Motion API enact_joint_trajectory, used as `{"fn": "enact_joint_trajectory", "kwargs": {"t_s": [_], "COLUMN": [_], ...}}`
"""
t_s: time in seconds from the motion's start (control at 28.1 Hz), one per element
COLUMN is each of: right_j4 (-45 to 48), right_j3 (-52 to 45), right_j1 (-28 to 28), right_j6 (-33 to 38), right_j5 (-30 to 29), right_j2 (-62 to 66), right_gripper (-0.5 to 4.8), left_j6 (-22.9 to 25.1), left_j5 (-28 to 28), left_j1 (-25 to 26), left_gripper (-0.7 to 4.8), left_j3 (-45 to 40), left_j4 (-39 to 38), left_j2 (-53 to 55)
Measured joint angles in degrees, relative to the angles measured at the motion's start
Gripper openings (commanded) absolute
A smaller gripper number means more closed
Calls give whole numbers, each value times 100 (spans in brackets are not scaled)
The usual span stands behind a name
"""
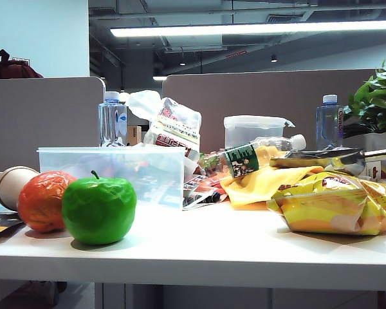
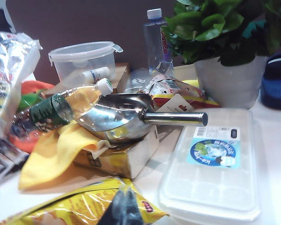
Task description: Pick up the metal ice scoop from the table and place it inside the transparent plastic box.
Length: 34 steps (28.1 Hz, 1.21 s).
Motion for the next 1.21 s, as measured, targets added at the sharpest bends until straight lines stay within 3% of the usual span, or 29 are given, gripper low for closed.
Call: {"fn": "enact_joint_trajectory", "kwargs": {"t_s": [0.21,0.43,0.75,0.85,0.96,1.07,1.21], "right_j4": [0,2,2,4,17,59,186], "right_j3": [0,0,0,0,0,0,0], "right_j1": [0,0,2,2,2,0,2], "right_j6": [844,1766,4319,5093,5770,6260,6485], "right_j5": [0,-24,-494,-262,420,918,1012], "right_j2": [0,0,0,0,0,22,420], "right_gripper": [-5,-5,27,26,31,119,263], "left_j6": [0,2,2,2,2,2,2], "left_j5": [9,46,48,48,46,46,46], "left_j1": [-1495,-2465,-2568,-2568,-2570,-2570,-2570], "left_gripper": [-5,-5,-5,-5,-5,-5,-5], "left_j3": [0,0,9,9,11,11,11], "left_j4": [0,-2,9,0,4,0,-17], "left_j2": [0,4,140,221,297,409,472]}}
